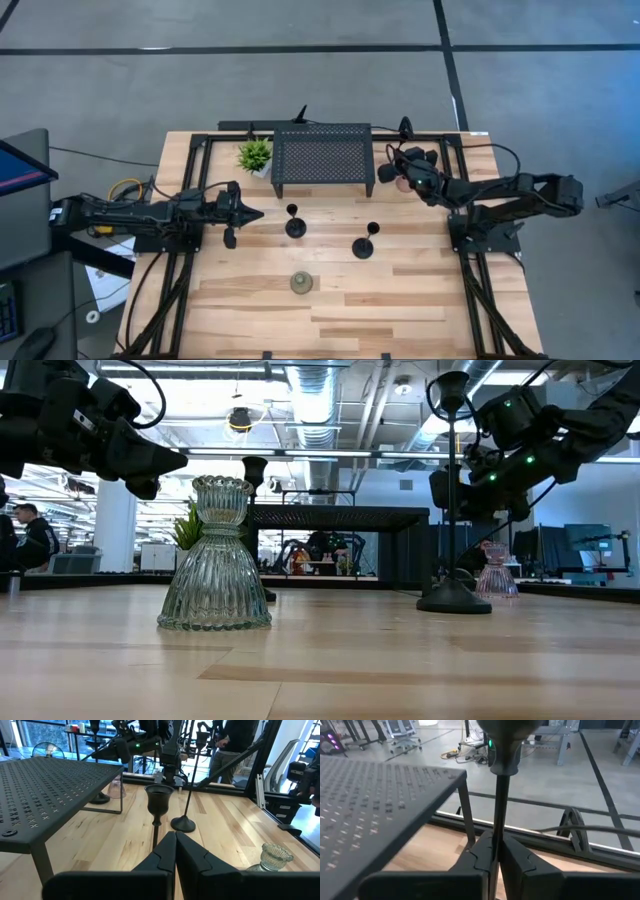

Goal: Pick & Place candle stick holders
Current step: Put the black candle holder on the shelf

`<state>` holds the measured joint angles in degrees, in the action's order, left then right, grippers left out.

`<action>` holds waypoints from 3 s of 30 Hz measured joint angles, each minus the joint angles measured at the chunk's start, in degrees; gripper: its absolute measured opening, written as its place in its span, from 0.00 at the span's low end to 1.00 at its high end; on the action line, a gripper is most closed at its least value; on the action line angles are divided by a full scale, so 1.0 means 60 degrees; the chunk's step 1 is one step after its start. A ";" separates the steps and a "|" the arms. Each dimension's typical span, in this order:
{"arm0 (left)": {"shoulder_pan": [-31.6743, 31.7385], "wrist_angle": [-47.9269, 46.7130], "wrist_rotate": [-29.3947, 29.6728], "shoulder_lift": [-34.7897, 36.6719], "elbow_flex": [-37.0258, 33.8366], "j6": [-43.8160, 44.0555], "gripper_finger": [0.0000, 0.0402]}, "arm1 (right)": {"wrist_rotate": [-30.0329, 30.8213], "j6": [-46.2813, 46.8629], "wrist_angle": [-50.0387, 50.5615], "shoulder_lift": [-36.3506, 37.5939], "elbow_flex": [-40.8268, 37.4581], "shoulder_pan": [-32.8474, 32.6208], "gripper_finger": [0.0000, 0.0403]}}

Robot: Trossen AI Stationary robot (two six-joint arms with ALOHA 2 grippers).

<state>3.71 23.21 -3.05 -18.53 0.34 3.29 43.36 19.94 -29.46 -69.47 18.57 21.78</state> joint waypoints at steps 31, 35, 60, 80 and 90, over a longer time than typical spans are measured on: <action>0.0003 -0.0003 0.0004 0.0000 -0.0001 -0.0002 0.02 | -0.3178 -0.2914 0.4343 0.0100 0.6484 0.0335 0.00; -0.0001 -0.0003 0.0002 0.0000 0.0003 0.0000 0.02 | -0.3539 -0.2907 0.4357 -0.0783 0.6977 0.0487 0.00; -0.0001 -0.0005 0.0003 0.0001 0.0002 0.0000 0.02 | -0.5028 -0.2313 0.4304 -0.2375 0.7715 0.1480 0.00; 0.0002 -0.0002 0.0004 0.0002 0.0002 0.0000 0.02 | -0.5011 -0.2313 0.4973 -0.2375 0.7715 0.1530 0.00; -0.0001 -0.0005 0.0001 0.0002 0.0000 -0.0004 0.02 | -0.5011 -0.2259 0.5056 -0.2375 0.7715 0.1526 0.10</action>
<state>3.70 23.18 -3.05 -18.52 0.34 3.27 13.30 6.39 0.87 -83.72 64.86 30.94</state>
